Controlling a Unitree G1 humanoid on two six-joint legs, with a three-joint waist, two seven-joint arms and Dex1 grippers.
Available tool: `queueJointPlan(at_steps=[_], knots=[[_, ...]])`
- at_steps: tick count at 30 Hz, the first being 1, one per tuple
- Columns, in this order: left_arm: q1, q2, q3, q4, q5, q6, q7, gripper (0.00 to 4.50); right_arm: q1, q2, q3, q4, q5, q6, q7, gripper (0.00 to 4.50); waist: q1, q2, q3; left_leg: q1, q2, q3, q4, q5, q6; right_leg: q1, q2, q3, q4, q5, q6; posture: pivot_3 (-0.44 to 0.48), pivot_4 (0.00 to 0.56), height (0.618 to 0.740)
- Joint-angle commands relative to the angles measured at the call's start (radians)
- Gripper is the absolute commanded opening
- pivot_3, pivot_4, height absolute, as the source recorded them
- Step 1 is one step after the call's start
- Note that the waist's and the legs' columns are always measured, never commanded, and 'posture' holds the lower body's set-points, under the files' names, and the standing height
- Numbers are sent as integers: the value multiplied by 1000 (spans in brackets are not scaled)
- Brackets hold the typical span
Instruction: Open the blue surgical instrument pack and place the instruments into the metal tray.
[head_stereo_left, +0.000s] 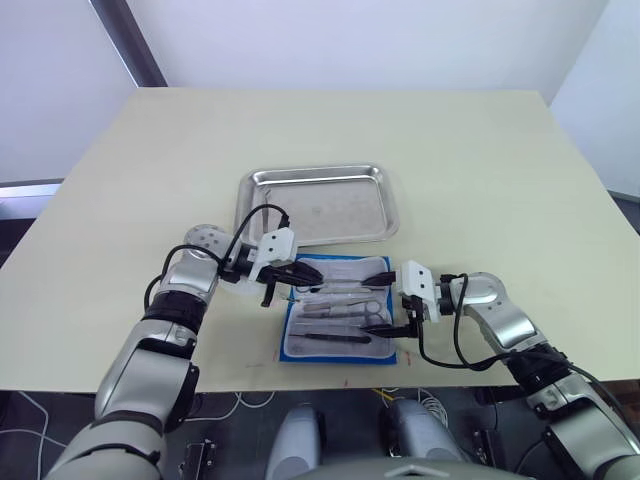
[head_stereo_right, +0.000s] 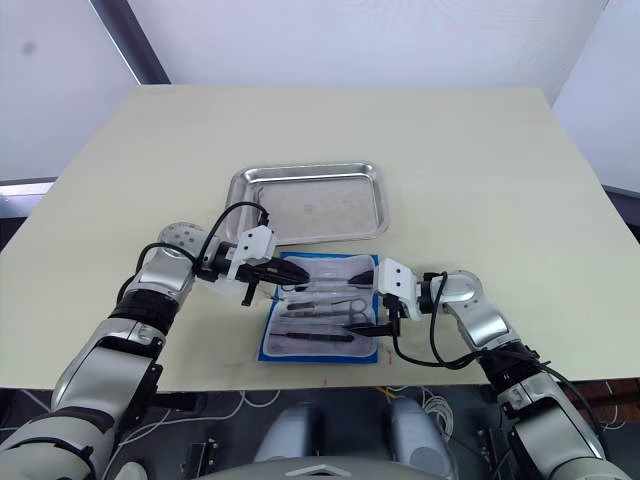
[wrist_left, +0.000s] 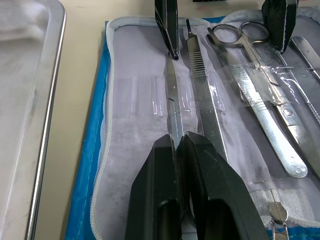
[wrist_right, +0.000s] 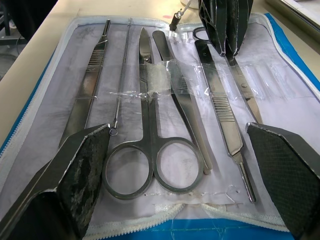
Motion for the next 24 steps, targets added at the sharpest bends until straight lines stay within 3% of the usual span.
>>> queueJointPlan(at_steps=[1,24], knots=[[-16,22,-14,-36,26,36,-16,53,54,-20,54,111,-107,57,-40,4500,0,0,0,0,0,0,0,0,0,0,0,0,0,0,0,0,150,740],[-89,126,-76,-372,46,451,-58,53,61,-12,59,111,-109,59,-45,4500,-2,0,0,0,0,-1,0,0,0,0,1,0,0,0,0,0,150,740]])
